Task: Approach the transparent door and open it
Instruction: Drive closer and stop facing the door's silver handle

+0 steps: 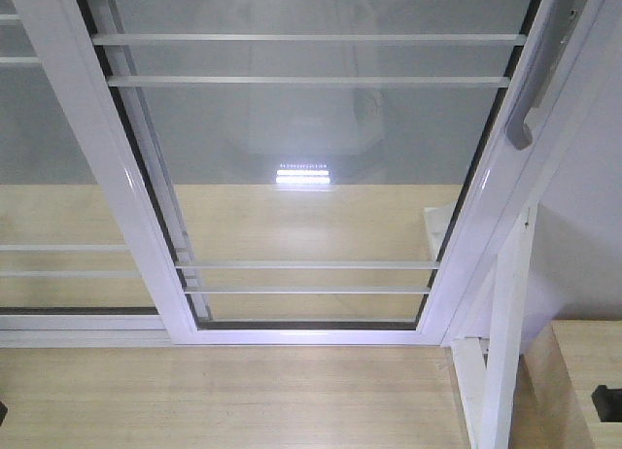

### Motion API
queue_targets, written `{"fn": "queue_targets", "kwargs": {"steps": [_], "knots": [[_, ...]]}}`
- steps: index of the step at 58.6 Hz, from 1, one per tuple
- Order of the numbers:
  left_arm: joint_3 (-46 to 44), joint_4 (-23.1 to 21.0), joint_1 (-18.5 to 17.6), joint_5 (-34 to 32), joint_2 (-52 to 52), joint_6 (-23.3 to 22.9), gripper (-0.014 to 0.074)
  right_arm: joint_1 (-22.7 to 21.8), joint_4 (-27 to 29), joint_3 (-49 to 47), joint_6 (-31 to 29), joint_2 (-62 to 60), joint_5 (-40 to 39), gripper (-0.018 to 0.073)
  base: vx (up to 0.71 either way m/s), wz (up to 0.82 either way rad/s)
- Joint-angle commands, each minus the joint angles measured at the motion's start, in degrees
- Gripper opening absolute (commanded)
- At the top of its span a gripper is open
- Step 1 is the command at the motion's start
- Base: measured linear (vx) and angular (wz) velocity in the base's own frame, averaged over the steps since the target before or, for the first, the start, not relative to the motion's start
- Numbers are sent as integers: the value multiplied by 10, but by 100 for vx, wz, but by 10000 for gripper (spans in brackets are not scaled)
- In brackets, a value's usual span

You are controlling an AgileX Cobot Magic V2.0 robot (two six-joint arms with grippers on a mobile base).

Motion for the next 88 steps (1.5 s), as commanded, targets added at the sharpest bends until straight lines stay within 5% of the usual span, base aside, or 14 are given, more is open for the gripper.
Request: {"fn": "queue_targets", "kwargs": {"steps": [1,88], "knots": [[7,-6,-3,-48,12,-3,-6,0,-5,1,-4,10,-47,-6,0,0],[7,-5,-3,-48,12,-2,-6,0,-6,1,-4,10,-50,-6,0,0]]}}
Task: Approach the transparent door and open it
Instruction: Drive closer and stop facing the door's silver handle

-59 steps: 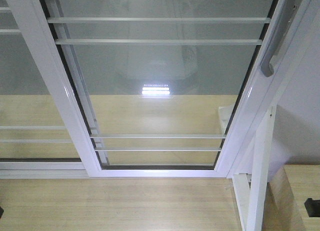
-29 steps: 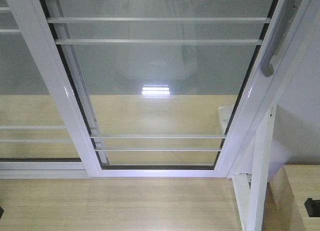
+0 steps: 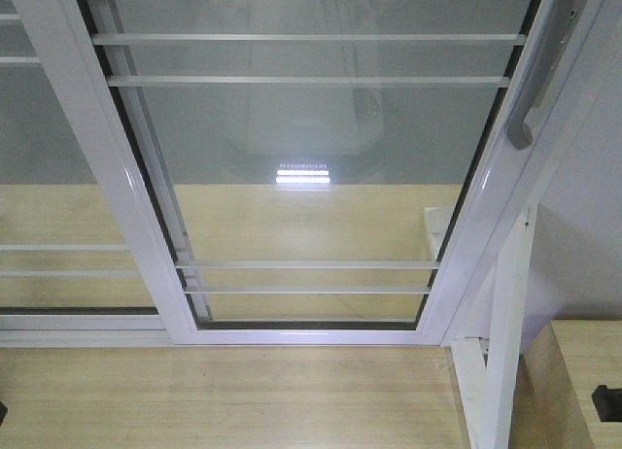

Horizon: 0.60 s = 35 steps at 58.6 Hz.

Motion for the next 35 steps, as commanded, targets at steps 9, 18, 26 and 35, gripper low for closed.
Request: {"fn": "queue_targets", "kwargs": {"steps": [9,18,26,35], "knots": [[7,21,-3,-73,12,-1,-6,0,-6,1,-4,10,-49,-6,0,0],[3,58,-3,-133,12,-1,-6,0,-6,1,-4,10,-49,-6,0,0],[3,58,-3,-167,12,-1,-6,0,-6,1,-4,10,-49,-6,0,0],[3,38,-3,-257,12,-4,-6,0,-6,-2,4,10,-102,-6,0,0]]}}
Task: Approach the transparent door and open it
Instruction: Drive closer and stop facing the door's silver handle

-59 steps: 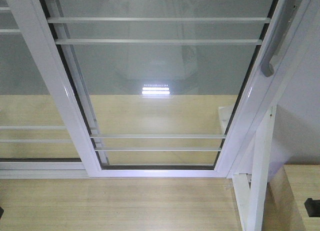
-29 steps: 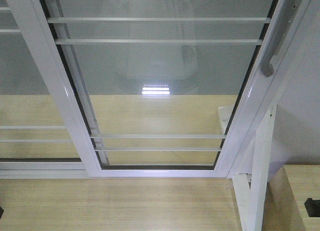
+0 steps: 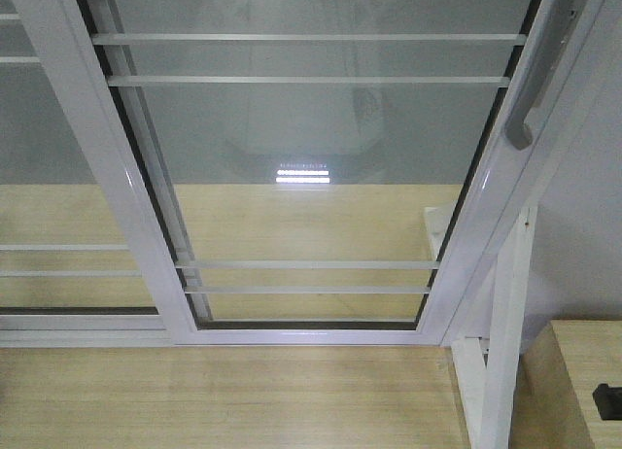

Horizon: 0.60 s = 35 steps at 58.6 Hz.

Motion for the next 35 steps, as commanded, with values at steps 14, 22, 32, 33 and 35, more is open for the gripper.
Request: {"fn": "queue_targets", "kwargs": {"steps": [14,22,32,33,35], "knots": [[-5,-17,-3,-367,12,-81,-6,0,-3,-97,27,10,-82,-6,0,0],[-76,-15,-3,-311,12,-145,-5,0,-3,-184,26,33,-45,-6,0,0],[-202,-11,-3,-142,43,-123,-4,0,-6,-273,26,106,-32,-6,0,0],[-215,-11,-3,-127,52,-117,-4,0,-6,-280,26,117,-34,-6,0,0],[-231,-11,-3,-111,64,-110,-4,0,-6,-288,25,132,-39,-6,0,0]]}}
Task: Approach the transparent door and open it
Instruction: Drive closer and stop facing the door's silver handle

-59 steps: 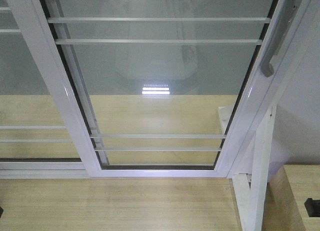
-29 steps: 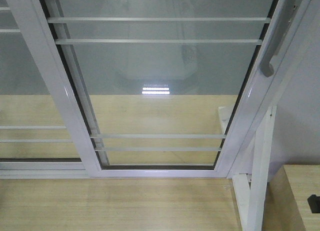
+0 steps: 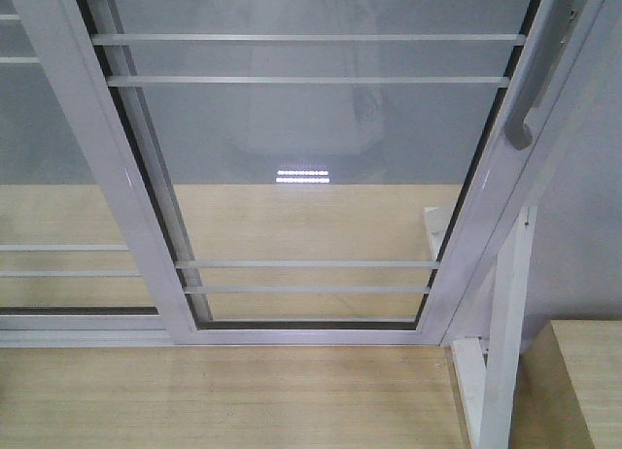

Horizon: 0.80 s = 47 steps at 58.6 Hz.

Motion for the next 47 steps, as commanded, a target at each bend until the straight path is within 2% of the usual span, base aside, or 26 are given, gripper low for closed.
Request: {"fn": "queue_targets", "kwargs": {"steps": [1,10,22,32,40,47], "knots": [[-69,0,-3,42,48,20,-4,0,-6,-45,1,59,-50,-6,0,0],[-104,0,-3,65,127,55,-3,0,-6,-52,-2,143,-88,-6,0,0],[-104,-3,-3,106,222,50,-3,0,-6,-52,2,251,-93,0,0,0],[-104,0,-3,107,267,47,8,0,1,-52,4,311,-125,32,0,0],[-104,0,-3,106,304,52,64,0,1,-52,4,340,-156,104,0,0],[-104,0,-3,101,330,52,165,0,1,-52,4,362,-157,236,0,0]]}}
